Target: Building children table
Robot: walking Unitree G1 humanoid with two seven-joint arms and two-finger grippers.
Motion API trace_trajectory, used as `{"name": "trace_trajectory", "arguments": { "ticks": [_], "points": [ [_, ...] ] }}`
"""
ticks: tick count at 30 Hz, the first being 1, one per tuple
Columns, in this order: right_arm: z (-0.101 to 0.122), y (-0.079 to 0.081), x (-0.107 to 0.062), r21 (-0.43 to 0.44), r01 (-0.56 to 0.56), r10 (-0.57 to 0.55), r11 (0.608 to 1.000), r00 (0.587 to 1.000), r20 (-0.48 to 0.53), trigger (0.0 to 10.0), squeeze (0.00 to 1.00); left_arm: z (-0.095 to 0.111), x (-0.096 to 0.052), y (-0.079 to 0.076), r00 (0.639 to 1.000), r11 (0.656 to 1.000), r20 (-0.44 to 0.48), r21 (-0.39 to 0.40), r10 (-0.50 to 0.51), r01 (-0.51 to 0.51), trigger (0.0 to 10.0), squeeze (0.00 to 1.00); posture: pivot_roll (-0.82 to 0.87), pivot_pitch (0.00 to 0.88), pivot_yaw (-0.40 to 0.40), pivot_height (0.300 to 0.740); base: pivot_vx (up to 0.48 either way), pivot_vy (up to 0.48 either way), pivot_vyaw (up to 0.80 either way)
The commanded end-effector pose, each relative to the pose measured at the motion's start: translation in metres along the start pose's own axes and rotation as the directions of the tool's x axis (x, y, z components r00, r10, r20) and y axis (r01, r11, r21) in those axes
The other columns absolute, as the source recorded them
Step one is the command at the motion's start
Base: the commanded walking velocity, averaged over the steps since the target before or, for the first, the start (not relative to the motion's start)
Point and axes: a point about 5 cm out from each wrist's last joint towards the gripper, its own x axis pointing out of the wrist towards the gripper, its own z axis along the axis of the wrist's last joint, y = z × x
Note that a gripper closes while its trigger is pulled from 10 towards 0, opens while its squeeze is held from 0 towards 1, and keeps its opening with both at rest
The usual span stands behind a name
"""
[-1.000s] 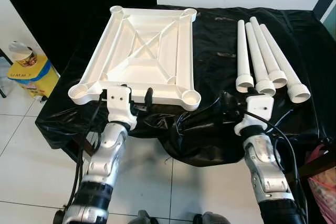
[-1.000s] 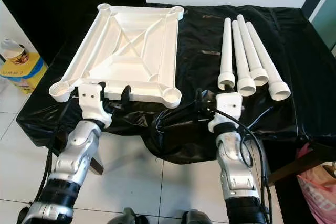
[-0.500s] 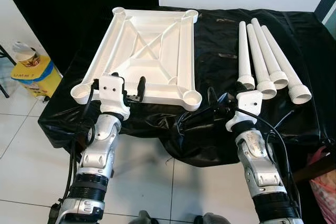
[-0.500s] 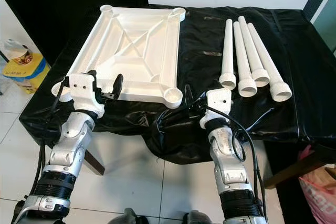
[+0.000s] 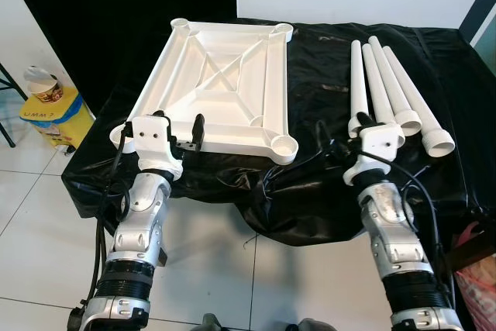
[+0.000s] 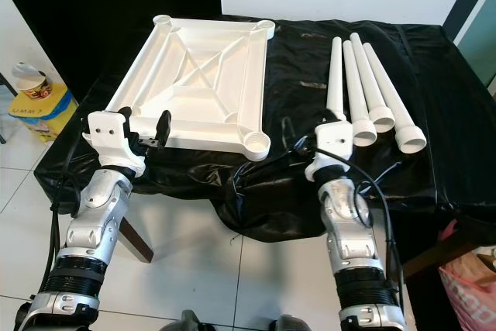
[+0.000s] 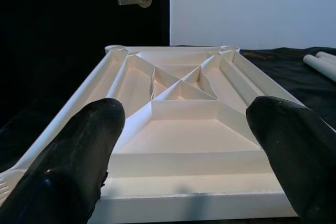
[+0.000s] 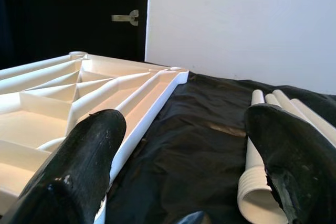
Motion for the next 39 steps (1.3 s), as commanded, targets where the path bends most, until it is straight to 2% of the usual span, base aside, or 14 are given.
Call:
{"name": "trace_trajectory", "arguments": {
  "ticks": [1, 17, 39],
  "points": [
    [-0.002, 0.0003, 0.0005, 0.008, -0.003, 0.003, 1.0, 1.0, -0.003, 10.0, 0.0, -0.0006, -0.0011, -0.0028, 1.0, 1.0, 0.005, -0.017, -0.026, 0.026, 10.0, 0.0, -0.02, 0.0, -0.014, 0.74, 0.0, 0.0, 0.0],
    [-0.0031, 0.0023, 0.0013, 0.01, -0.005, 0.005, 1.0, 1.0, 0.002, 10.0, 0.0, 0.0, -0.0018, -0.0011, 1.0, 0.999, 0.008, -0.02, -0.028, 0.028, 10.0, 0.0, -0.03, 0.0, -0.011, 0.74, 0.0, 0.0, 0.0],
    [-0.0035, 0.0008, -0.0006, 0.001, 0.009, -0.009, 1.0, 1.0, -0.006, 10.0, 0.0, 0.004, -0.0002, -0.0004, 0.999, 0.999, 0.024, -0.031, -0.022, 0.023, 10.0, 0.0, -0.03, 0.005, -0.013, 0.74, 0.263, 0.0, 0.0]
  ]
}}
